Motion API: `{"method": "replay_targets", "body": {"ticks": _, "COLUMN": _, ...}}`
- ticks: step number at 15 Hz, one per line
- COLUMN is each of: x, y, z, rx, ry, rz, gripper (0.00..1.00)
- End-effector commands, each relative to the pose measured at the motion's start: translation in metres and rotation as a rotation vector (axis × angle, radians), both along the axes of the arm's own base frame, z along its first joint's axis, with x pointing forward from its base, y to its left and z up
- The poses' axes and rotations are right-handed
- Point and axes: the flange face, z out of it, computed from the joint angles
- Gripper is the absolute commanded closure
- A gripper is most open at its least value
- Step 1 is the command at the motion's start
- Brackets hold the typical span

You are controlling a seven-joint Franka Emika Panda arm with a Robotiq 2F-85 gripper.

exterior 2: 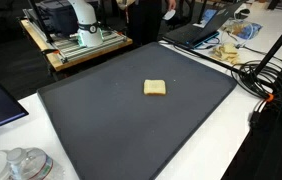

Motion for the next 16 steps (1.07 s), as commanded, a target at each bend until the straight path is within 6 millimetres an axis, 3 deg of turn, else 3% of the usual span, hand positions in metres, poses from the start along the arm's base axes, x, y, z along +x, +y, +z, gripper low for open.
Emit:
{"method": "replay_targets", "body": {"ticks": 1, "x": 0.0, "y": 0.0, "z": 0.0, "rx": 0.0, "ry": 0.001, "rz": 0.0, "gripper": 0.0}}
{"method": "replay_targets", "body": {"ticks": 9, "x": 0.0, "y": 0.0, "z": 0.0, "rx": 0.0, "ry": 0.001, "rz": 0.0, "gripper": 0.0}}
{"method": "replay_targets", "body": {"ticks": 12, "x": 0.004, "y": 0.024, "z": 0.006, "rx": 0.045, "ry": -0.024, "rz": 0.099, "gripper": 0.0}}
{"method": "replay_targets", "body": {"ticks": 16, "x": 0.0, "y": 0.075, "z": 0.023, "rx": 0.176, "ry": -0.086, "rz": 0.276, "gripper": 0.0}}
